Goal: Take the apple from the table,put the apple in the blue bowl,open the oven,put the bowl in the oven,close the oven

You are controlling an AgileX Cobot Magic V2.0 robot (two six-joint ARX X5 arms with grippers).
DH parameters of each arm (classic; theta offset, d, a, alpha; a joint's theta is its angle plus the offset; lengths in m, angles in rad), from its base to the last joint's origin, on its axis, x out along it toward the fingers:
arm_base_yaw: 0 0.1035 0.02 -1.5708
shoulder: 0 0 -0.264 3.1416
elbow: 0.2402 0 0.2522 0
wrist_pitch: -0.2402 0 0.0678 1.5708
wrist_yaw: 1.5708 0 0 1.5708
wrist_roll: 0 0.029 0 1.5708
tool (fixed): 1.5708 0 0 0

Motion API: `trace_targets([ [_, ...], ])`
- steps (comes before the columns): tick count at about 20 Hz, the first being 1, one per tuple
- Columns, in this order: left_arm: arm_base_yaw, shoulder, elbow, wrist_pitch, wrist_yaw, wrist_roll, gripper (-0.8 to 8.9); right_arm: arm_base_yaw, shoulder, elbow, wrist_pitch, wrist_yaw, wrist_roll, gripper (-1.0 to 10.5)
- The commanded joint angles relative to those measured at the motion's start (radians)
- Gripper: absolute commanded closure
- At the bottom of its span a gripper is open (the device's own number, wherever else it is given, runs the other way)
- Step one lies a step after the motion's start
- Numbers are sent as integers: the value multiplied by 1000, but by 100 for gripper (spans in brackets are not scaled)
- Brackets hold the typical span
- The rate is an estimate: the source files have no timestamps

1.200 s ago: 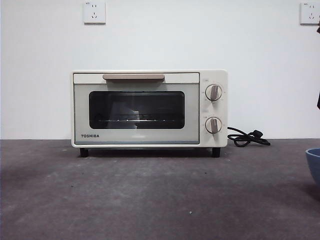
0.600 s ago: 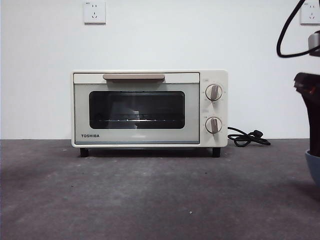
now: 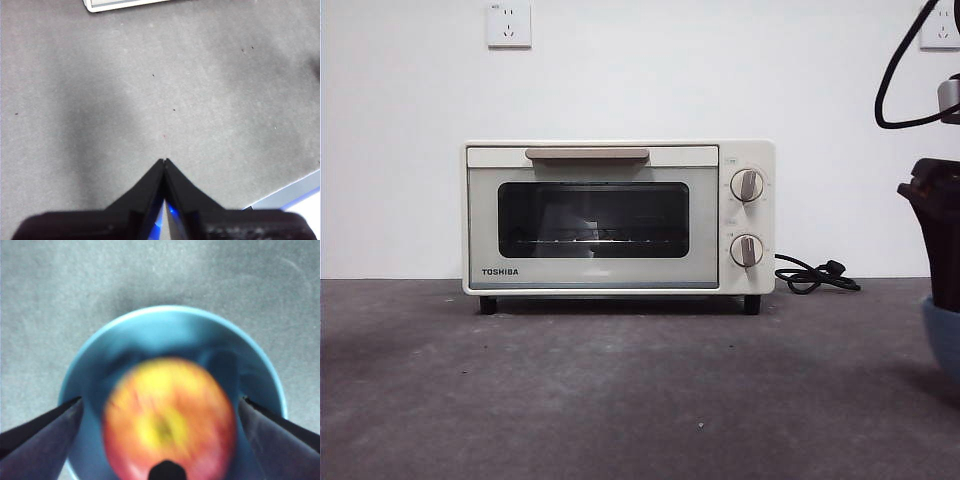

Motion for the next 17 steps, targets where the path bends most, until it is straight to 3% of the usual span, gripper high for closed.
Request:
trace_targets([
  [1, -3, -2, 2, 5, 2, 11, 818, 1, 0, -2, 0, 13, -6, 338],
  [8, -3, 24, 2, 50, 2, 9, 818, 2, -80, 94, -79, 23, -11, 339],
  [13, -3, 146, 2, 249, 54, 0, 818, 2, -159, 286, -219, 21, -40, 388],
  [14, -3, 179, 3, 295, 67, -13, 818, 2, -172, 322, -246, 21, -43, 478],
  [17, -3, 323, 27, 429, 100, -47, 819, 2, -227, 425, -324, 21, -44, 926],
])
